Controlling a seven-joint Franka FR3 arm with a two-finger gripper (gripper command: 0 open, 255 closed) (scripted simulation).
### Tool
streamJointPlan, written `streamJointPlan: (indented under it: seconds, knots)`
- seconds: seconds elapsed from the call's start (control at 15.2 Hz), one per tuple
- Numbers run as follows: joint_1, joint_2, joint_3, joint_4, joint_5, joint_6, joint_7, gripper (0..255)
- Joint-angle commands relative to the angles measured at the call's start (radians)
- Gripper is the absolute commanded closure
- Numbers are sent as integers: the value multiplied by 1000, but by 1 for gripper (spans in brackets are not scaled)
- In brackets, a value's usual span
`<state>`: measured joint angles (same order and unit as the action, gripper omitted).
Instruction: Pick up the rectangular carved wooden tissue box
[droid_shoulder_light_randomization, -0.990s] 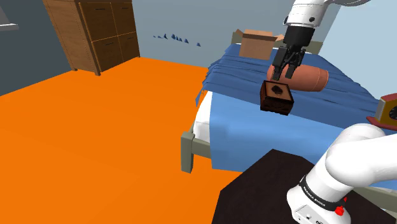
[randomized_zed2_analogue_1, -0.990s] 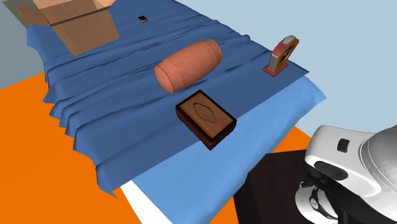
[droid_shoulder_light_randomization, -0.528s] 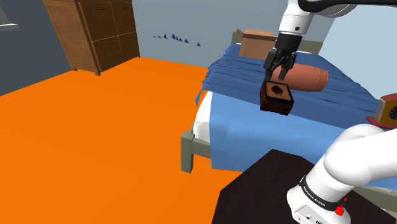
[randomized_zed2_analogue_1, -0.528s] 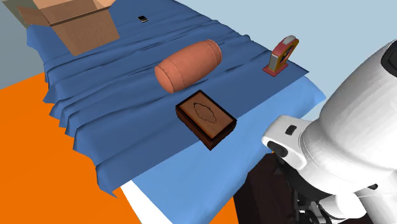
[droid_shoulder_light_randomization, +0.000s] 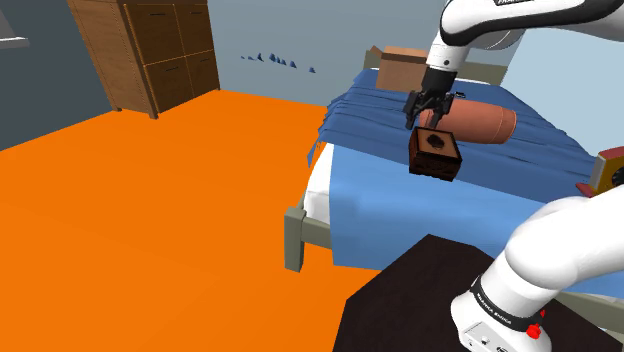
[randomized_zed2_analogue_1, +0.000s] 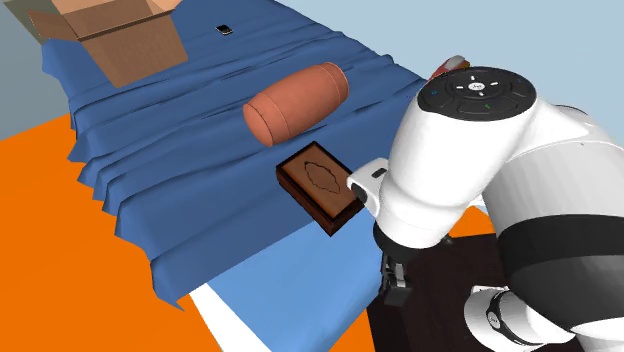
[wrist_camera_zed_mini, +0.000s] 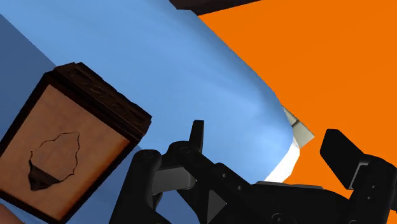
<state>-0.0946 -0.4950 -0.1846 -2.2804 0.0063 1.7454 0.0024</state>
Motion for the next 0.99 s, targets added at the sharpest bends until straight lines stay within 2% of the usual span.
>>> streamJointPlan:
  seconds: [0.0,0.46,0.92]
  knots:
    - [-17,46,-23,8,-9,45,-1,0]
    - [-65,240,-97,86,-10,179,-3,0]
    - [-113,446,-169,203,30,281,-17,0]
